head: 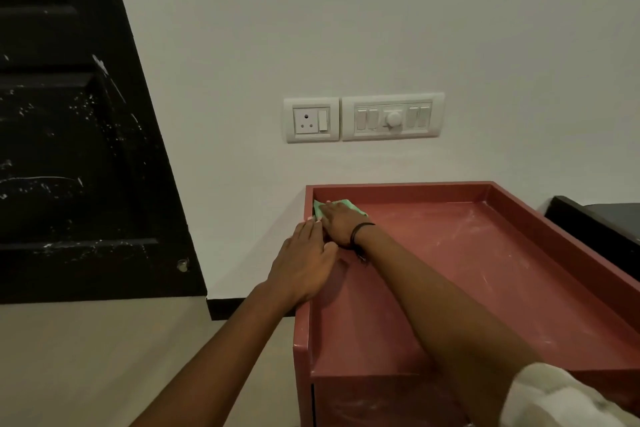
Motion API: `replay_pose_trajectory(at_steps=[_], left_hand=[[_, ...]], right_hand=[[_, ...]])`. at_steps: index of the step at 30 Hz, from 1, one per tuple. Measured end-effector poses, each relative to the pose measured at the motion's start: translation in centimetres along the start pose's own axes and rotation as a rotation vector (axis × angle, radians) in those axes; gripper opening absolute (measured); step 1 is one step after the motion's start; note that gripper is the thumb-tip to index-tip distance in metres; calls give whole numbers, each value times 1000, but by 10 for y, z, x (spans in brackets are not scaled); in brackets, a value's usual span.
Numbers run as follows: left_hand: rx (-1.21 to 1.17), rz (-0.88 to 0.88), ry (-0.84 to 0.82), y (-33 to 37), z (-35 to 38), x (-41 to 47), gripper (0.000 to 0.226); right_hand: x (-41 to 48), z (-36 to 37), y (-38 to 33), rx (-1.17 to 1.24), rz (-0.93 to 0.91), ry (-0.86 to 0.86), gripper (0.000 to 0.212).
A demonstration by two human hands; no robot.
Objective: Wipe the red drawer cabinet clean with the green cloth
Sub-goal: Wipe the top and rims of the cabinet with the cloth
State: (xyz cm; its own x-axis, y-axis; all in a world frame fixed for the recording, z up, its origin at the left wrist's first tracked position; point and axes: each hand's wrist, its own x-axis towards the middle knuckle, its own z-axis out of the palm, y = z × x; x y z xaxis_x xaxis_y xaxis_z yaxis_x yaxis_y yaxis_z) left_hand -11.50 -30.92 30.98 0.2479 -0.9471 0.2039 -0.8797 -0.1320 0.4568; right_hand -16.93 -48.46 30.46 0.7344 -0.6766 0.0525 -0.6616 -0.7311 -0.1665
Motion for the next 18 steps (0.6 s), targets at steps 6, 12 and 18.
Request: replay_pose_trajectory(at_steps=[6, 12, 18], left_hand=[[-8, -32, -30, 8, -9, -8, 56], [20, -74, -63, 18, -17, -17, 56], [177, -45, -117, 19, -19, -14, 64]], right_hand=[[-81, -4, -23, 132, -28, 4, 40], [-219, 6, -66, 147, -155, 89, 43], [-288, 20, -80, 113, -165, 52, 57]])
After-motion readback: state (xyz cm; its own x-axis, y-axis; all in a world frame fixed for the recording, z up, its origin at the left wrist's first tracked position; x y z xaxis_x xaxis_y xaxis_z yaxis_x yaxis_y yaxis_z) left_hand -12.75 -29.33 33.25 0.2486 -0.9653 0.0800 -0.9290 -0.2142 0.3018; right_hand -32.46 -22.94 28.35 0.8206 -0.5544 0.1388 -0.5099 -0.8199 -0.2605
